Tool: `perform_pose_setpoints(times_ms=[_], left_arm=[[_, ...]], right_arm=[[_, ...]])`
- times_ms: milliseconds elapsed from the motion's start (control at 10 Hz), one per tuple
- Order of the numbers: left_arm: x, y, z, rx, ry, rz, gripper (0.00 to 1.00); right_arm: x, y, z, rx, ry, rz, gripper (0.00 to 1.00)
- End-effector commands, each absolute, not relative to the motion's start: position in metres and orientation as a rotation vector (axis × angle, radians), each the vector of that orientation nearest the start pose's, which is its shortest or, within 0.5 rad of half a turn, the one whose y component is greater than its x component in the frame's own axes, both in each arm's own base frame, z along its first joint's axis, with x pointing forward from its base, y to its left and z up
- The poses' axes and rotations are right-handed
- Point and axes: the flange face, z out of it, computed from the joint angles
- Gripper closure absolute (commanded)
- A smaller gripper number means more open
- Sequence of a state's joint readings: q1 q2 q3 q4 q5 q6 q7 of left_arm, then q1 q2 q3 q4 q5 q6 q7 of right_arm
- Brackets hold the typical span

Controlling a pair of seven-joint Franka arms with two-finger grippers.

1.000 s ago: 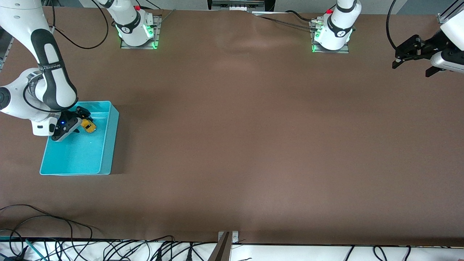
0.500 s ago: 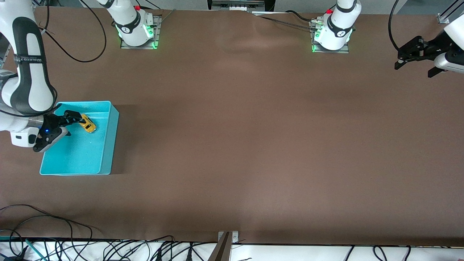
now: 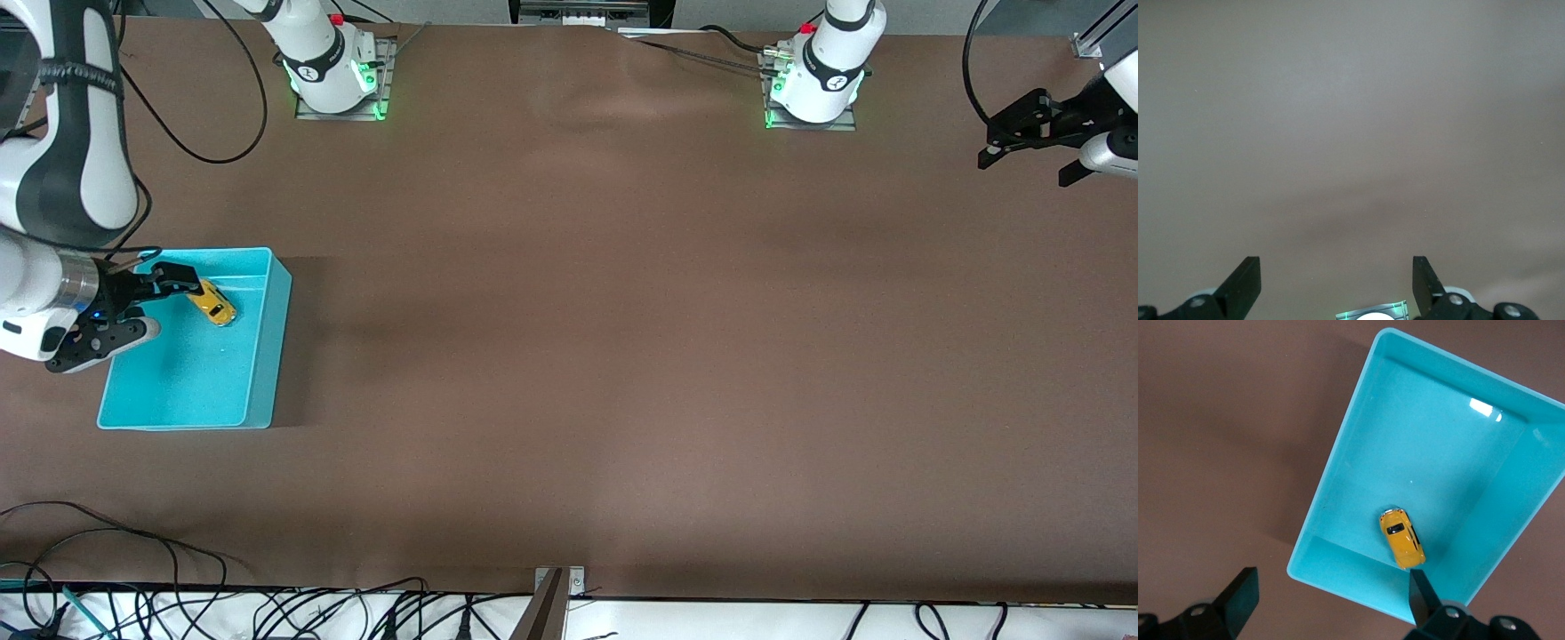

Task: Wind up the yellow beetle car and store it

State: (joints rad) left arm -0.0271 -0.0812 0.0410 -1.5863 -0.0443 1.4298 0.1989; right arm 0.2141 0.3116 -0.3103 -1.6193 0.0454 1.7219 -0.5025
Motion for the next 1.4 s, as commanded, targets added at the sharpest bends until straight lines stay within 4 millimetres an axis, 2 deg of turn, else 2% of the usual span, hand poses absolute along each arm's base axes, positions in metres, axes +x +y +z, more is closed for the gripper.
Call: perform_pose_setpoints(times_ms=[0, 200, 300, 500, 700, 1000, 1300], left_arm=[[0.515, 0.01, 0.653, -3.19, 0.26, 0.123, 0.0], [0.515, 0.017, 0.651, -3.192, 0.246, 0.127, 0.0], [0.515, 0.015, 0.651, -3.192, 0.25, 0.127, 0.0], [0.514, 0.014, 0.652, -3.192, 0.251, 0.135, 0.0], [0.514, 0.013, 0.652, -3.191, 0.253, 0.137, 0.0], [0.514, 0.012, 0.652, -3.191, 0.253, 0.137, 0.0], [0.514, 0.01, 0.652, -3.19, 0.258, 0.135, 0.0]], right_arm=[[0.612, -0.028, 0.467, -3.102, -0.513, 0.306, 0.0], [0.605, -0.015, 0.489, -3.129, -0.403, 0.263, 0.0], [0.594, -0.011, 0.507, -3.155, -0.317, 0.245, 0.0], [0.576, 0.011, 0.533, -3.234, -0.241, 0.228, 0.0], [0.572, 0.013, 0.54, -3.243, -0.211, 0.221, 0.0], [0.569, 0.033, 0.548, -3.189, -0.134, 0.17, 0.0], [0.571, 0.035, 0.551, -3.177, -0.118, 0.162, 0.0]])
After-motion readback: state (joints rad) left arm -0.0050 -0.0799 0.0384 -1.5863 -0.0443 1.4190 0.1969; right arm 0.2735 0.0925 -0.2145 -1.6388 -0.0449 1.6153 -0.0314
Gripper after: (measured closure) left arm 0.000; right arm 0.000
